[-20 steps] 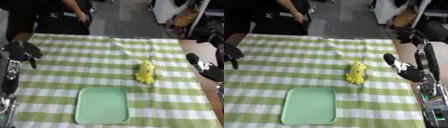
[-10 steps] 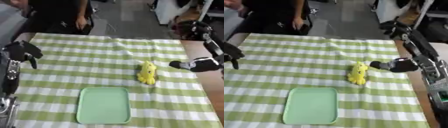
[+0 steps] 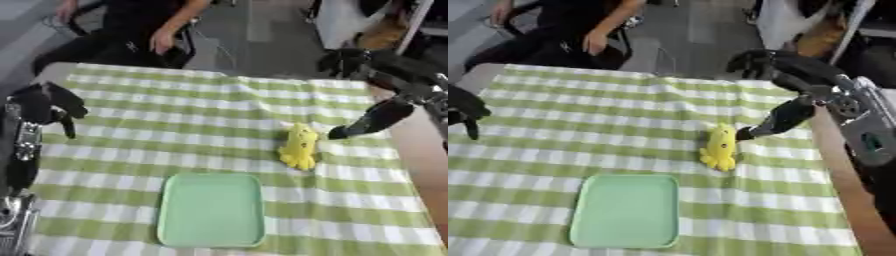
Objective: Pick up objects on the table and place them in the box.
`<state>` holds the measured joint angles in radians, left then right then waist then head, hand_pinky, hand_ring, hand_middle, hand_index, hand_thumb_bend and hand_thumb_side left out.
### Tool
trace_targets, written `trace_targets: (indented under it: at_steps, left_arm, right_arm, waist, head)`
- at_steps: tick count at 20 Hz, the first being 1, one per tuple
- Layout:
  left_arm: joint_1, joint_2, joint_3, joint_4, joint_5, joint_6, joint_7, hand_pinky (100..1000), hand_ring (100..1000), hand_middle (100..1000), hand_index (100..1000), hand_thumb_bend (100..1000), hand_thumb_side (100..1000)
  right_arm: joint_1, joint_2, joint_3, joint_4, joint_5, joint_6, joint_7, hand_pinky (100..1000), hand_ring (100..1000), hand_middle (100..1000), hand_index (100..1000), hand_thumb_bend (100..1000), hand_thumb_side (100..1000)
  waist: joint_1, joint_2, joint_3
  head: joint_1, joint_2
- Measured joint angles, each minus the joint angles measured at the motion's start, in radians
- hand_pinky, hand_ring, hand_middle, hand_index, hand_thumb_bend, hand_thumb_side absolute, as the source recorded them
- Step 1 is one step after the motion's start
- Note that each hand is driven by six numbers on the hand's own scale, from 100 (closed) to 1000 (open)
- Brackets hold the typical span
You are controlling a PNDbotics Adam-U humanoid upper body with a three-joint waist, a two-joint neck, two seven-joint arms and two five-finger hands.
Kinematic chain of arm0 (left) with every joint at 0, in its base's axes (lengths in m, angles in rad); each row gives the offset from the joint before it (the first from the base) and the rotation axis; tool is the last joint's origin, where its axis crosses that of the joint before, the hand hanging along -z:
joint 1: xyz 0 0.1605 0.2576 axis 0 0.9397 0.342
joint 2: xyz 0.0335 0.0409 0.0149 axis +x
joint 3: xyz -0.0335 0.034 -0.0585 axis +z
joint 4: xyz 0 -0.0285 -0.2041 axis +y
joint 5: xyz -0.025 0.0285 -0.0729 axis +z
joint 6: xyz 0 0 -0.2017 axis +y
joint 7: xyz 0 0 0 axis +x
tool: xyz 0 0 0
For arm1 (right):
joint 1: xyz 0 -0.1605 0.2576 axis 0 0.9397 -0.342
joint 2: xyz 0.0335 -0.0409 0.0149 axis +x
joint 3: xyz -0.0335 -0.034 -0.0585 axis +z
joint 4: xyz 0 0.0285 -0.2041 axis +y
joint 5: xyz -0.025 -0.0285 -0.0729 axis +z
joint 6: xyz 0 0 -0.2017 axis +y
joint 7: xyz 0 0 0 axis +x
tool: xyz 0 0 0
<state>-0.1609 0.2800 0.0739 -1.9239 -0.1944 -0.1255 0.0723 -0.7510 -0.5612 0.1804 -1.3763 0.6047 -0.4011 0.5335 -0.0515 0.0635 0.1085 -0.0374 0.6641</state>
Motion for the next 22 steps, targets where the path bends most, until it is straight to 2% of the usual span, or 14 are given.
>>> trace_targets:
  at_steps: [3, 5, 6, 12, 22]
  left_arm:
    - [-0.001, 0.0, 0.0, 0.0, 0.001, 0.0, -0.001, 231, 465, 484, 431, 623, 999]
    - [-0.002, 0.0, 0.0, 0.0, 0.002, 0.001, -0.002, 230, 465, 484, 431, 623, 999]
    - [-0.003, 0.0, 0.0, 0.0, 0.002, 0.001, -0.002, 231, 465, 484, 431, 623, 999]
    - [-0.004, 0.0, -0.001, 0.0, 0.004, 0.002, -0.004, 230, 465, 484, 431, 624, 999]
    - [-0.008, -0.001, -0.005, 0.0, 0.005, -0.001, -0.008, 231, 465, 484, 431, 623, 999]
  right_arm:
    - [-0.016, 0.02, 0.012, 0.052, 0.016, -0.02, 0.011, 682, 755, 874, 899, 786, 431]
    - [-0.022, 0.033, 0.017, 0.084, 0.021, -0.029, 0.018, 670, 748, 865, 896, 813, 379]
    - [-0.023, 0.039, 0.02, 0.101, 0.022, -0.033, 0.022, 666, 745, 866, 893, 796, 407]
    - [-0.05, 0.08, 0.022, 0.22, 0.038, -0.031, 0.058, 661, 740, 865, 890, 794, 381]
    - [-0.082, 0.173, -0.014, 0.423, 0.149, -0.019, 0.056, 649, 730, 859, 888, 788, 354]
  waist:
    - [0.0, 0.002, 0.001]
    - [0.0, 0.004, 0.003]
    - [0.0, 0.004, 0.003]
    - [0.0, 0.006, 0.005]
    - [0.001, 0.012, 0.012]
  head:
    - [-0.003, 0.0]
    - [-0.007, 0.0]
    - [-0.007, 0.0]
    - [-0.008, -0.001]
    - [-0.02, -0.001]
